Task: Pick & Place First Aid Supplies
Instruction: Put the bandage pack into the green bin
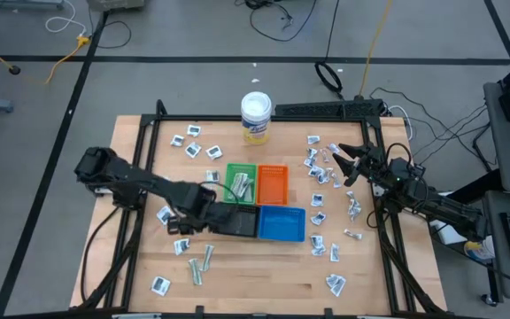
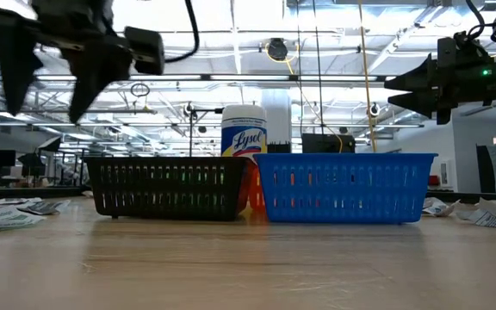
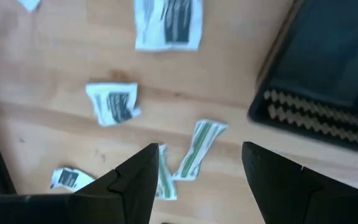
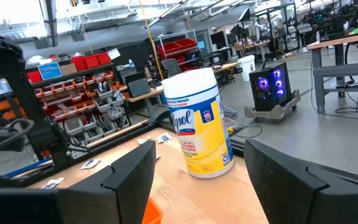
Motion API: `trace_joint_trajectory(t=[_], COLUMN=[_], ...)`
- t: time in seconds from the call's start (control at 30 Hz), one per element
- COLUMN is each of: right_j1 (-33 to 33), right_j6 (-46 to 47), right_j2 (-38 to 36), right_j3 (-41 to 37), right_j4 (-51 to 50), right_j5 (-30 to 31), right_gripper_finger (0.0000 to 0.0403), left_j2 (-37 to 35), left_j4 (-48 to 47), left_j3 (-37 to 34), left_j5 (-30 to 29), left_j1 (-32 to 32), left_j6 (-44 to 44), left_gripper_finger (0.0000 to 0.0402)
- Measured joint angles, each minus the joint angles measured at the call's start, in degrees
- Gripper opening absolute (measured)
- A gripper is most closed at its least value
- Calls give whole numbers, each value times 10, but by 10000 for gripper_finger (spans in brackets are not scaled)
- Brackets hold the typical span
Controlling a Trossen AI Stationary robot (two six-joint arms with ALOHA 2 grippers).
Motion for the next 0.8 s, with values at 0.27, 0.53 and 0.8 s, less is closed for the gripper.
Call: trace_joint_trajectory(t=[0.27, 0.53, 0.8], right_j1=[0, 0, 0], right_j6=[0, 0, 0], right_j2=[0, 0, 0], right_j3=[0, 0, 0], right_j4=[0, 0, 0], right_j5=[0, 0, 0], right_gripper_finger=[243, 242, 242], left_j2=[0, 0, 47], left_j4=[1, 15, 34], left_j3=[-2, -2, -2], left_j5=[0, 0, 1], left_j1=[-80, -147, -176], left_j6=[-83, -160, -181], left_gripper_finger=[237, 237, 237])
